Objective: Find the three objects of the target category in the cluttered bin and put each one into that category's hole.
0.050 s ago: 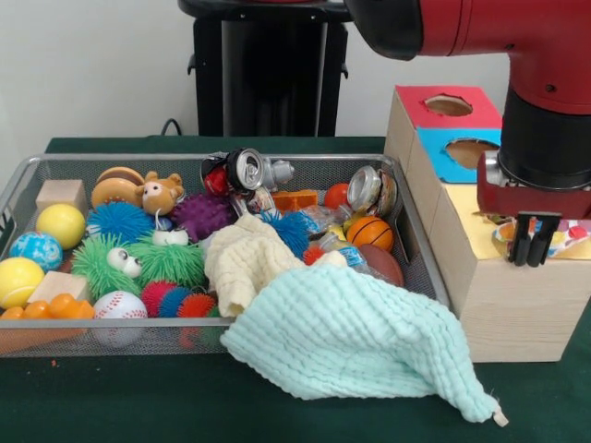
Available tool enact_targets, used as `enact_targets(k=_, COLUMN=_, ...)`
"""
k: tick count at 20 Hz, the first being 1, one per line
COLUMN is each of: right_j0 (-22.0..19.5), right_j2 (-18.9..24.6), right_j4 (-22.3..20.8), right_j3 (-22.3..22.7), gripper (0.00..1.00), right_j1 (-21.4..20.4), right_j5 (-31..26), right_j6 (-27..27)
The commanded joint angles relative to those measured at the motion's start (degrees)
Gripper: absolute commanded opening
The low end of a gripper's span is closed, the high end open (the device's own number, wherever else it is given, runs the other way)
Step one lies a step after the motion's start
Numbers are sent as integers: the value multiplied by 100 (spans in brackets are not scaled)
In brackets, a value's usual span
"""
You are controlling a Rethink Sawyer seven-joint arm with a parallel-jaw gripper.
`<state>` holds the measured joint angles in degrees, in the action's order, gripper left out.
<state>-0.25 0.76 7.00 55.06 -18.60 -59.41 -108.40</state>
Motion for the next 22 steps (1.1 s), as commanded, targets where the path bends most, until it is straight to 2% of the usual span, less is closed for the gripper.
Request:
enact_targets(k=1, right_j0=50, right_j2=423, right_j4=128, right_j3=690, gripper=0, right_j1=-106, right_j5=-1427, right_j6=-428)
enact_targets(k=7, right_j0=7, right_j2=528, right_j4=173, right_j3=1157, gripper=0, right_j1=67, right_j5=-723, right_j6=-372)
enact_targets(k=9, right_j0=-14, right_j2=542, right_j4=150, right_j3=1073, gripper=0, right_j1=212, right_j5=-660, right_j6=-350)
enact_targets(k=11, right_j0=-10, right_j2=521, right_j4=147, right_j3=1113, gripper=0, right_j1=148, right_j5=-683, right_j6=-346)
enact_targets(k=19, right_j0=-46, right_j2=521, right_j4=243, right_j3=767, gripper=0, right_j1=-124, right_j5=-1296, right_j6=-384)
enact_targets(k=22, right_j0=-51, right_j2=524, right_j4=255, right_j3=799, gripper=0, right_j1=-213, right_j5=-1216, right_j6=-349)
